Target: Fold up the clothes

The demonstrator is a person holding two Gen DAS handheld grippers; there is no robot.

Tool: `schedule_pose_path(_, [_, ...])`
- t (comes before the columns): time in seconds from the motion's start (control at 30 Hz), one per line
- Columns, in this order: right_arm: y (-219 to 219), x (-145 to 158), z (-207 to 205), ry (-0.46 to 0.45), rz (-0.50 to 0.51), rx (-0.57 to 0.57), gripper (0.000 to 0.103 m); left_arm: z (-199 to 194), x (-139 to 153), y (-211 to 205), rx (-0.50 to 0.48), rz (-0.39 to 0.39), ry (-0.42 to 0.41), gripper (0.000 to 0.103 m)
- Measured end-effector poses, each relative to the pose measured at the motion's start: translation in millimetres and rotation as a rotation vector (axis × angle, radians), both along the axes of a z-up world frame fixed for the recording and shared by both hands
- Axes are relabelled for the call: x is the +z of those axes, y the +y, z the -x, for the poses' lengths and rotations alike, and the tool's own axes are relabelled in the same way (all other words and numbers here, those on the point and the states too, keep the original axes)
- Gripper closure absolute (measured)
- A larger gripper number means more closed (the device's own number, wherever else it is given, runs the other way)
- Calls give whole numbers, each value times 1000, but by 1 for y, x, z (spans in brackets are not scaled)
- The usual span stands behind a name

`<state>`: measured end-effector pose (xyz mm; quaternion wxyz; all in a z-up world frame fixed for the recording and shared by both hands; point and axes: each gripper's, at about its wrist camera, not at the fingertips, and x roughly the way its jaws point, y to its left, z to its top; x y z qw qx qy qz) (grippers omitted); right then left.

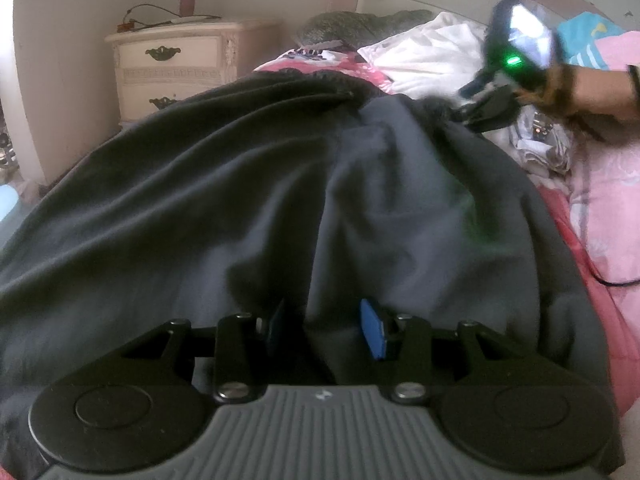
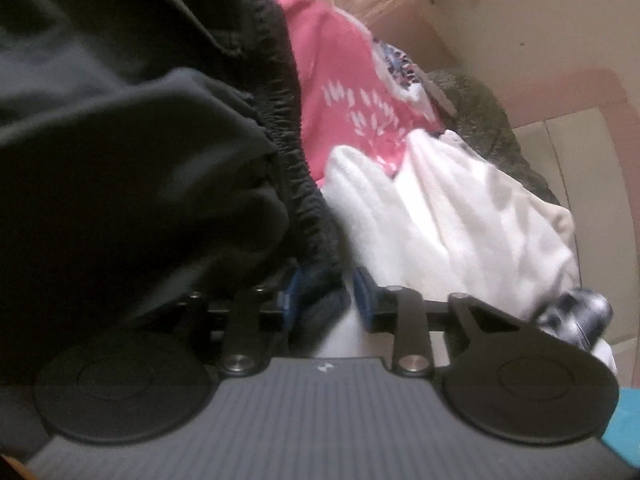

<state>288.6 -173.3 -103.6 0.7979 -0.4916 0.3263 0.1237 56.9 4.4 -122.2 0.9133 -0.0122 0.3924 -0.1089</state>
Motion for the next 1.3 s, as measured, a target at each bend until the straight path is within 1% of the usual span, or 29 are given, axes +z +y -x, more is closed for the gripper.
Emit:
schedule_pose_path(0.07, [-7,17,14,-28,-59,-30,44,0,0,-2,2,-3,-1,60])
schedule_pose_path(0.13, [-14,34,28,-57,-118,-60,44,0,1,-3,5,-1,0,60])
schedule_pose_path(0.17, [-19,45,33,-49,-176,-92,45,0,1,-2,9,1,1,60])
schedule_pose_path(0.23, [-35,59,41,41,-362,-186,46,1,2,-2,17,7,3,60])
schedule_pose_path(0.27, [-43,64,45,92,-459,-233,48,2,3,-1,22,12,5,60])
schedule_pose_path(0.3, [-51,70,49,143,-555,-280,60,2,3,0,26,17,8,60])
schedule_pose_path(0.33, [-57,69,50,200,-635,-323,67,3,3,2,31,23,11,60])
schedule_pose_path(0.37, [-61,63,51,263,-700,-364,77,3,3,2,34,28,14,60])
schedule_pose_path(0.4, [-65,57,51,325,-765,-404,81,3,3,3,36,33,17,60])
schedule_pose_path(0.47, [-69,41,52,405,-851,-461,83,3,3,4,37,37,20,60])
schedule_pose_path(0.53, [-76,21,53,429,-871,-544,83,3,4,5,37,37,23,60])
schedule_pose_path(0.57, [-87,12,52,428,-890,-617,84,3,4,5,37,38,25,60])
schedule_pose_path(0.6, [-102,4,49,423,-923,-713,86,3,4,6,37,38,27,60])
schedule_pose_path(0.63, [-118,-5,46,416,-955,-810,89,3,4,6,37,39,28,60])
schedule_pose_path(0.67, [-128,-3,48,403,-985,-867,93,4,5,7,40,41,31,60])
schedule_pose_path(0.73, [-137,16,59,363,-1046,-913,89,3,6,9,50,52,39,61])
schedule_pose_path(0.77, [-137,26,67,361,-1066,-900,89,2,7,10,56,57,43,62])
schedule_pose_path(0.83, [-129,49,86,387,-1089,-814,86,2,11,13,68,65,40,62])
schedule_pose_path(0.87, [-127,57,96,419,-1121,-780,80,3,15,15,75,71,37,62])
schedule_pose_path(0.9, [-124,62,105,478,-1169,-756,74,4,19,18,83,81,31,62])
schedule_pose_path(0.97, [-114,69,124,614,-1255,-711,69,7,30,26,104,113,17,62])
schedule_pose_path(1.0, [-109,67,138,684,-1275,-702,63,9,36,30,114,135,13,62])
schedule_pose_path(1.07, [-97,59,166,809,-1278,-707,60,14,51,40,127,187,6,62])
schedule_pose_path(1.13, [-83,48,187,887,-1221,-709,59,19,65,48,128,242,5,61])
schedule_pose_path(1.17, [-78,42,198,906,-1182,-723,59,22,72,51,124,267,5,61])
schedule_pose_path(1.23, [-77,30,215,912,-1135,-796,59,28,85,57,120,300,-2,61])
schedule_pose_path(1.3, [-87,22,223,897,-1151,-902,57,33,96,61,130,308,-23,61])
